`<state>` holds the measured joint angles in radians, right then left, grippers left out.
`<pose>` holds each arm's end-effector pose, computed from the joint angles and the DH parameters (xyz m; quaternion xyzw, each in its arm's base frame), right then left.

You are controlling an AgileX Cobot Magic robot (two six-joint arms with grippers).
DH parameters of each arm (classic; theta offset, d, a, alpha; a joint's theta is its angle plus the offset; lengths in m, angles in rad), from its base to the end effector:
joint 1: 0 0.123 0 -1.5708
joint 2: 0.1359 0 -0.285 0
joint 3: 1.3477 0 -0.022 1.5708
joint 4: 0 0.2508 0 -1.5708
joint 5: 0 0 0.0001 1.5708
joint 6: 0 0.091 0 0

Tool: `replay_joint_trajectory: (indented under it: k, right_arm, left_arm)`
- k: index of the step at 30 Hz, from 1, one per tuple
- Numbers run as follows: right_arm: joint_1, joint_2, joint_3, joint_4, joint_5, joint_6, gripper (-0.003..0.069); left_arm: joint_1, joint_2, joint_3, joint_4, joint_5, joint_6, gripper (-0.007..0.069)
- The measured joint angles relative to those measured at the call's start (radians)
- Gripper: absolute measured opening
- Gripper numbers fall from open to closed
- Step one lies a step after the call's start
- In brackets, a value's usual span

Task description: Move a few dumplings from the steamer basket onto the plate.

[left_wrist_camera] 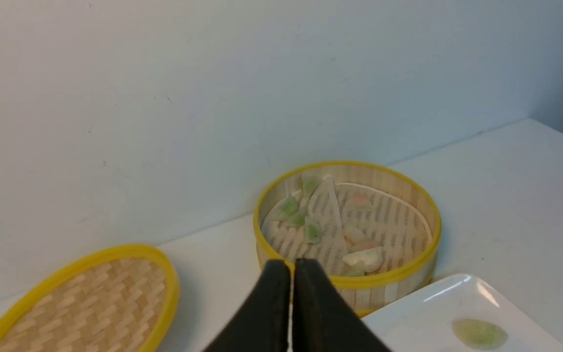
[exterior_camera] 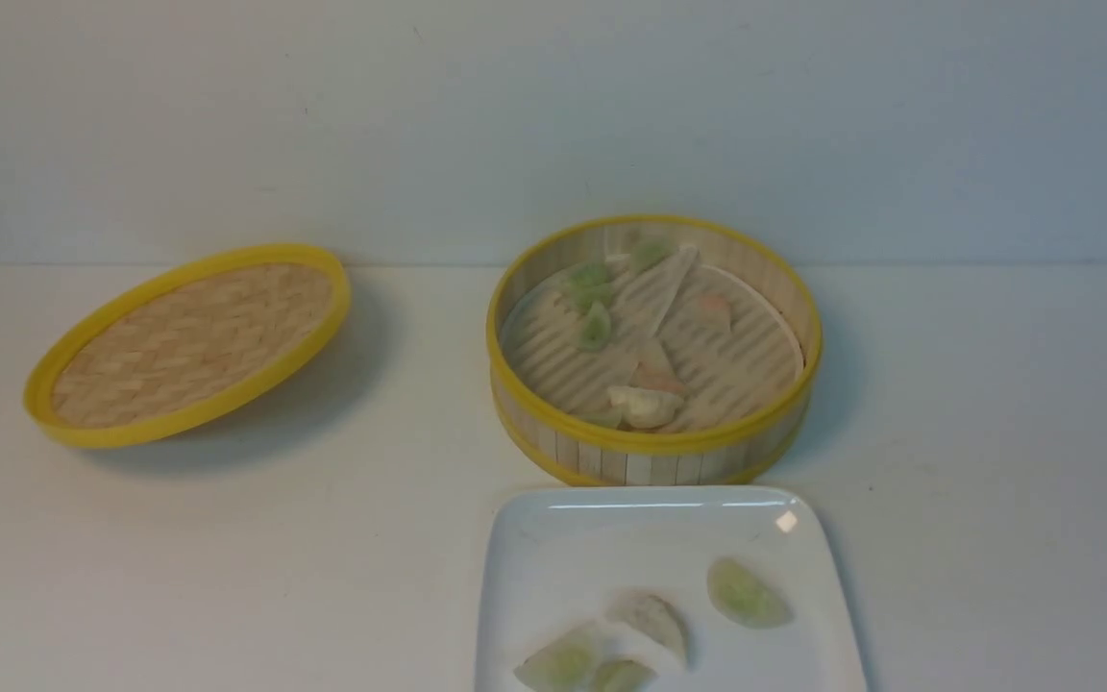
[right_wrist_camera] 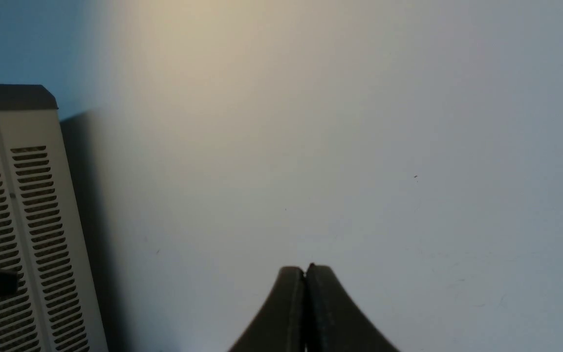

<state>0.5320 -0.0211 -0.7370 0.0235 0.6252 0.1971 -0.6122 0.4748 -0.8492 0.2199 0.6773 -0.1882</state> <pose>-0.0389 -0.0214 0.3777 -0.1036 0.6165 0.2892 0.7250 0.0641 -0.0298 0.3995 0.1859 0.7521 -0.1441 0.6156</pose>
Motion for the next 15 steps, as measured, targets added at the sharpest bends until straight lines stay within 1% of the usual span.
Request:
replay_joint_trajectory:
  k: [5,7,9,13,15]
  right_arm:
    - [0.000,0.000,0.000,0.002,0.000,0.000,-0.0015]
    - [0.000,0.000,0.000,0.002,0.000,0.000,-0.0015]
    - [0.000,0.000,0.000,0.002,0.000,0.000,-0.0015]
    - [0.000,0.000,0.000,0.001,0.000,0.000,-0.0015]
    - [0.000,0.000,0.000,0.001,0.000,0.000,-0.0015]
  left_arm:
    - [0.024,-0.071,0.131,0.008,-0.092,0.012,-0.0006]
    - [0.105,-0.162,0.258,-0.052,-0.180,0.068,-0.0006]
    - [0.161,-0.221,0.346,-0.108,-0.227,0.124,-0.0006]
    - [0.350,-0.367,0.593,-0.237,-0.347,0.273,-0.0006]
    - [0.408,-0.418,0.674,-0.265,-0.372,0.297,-0.0006]
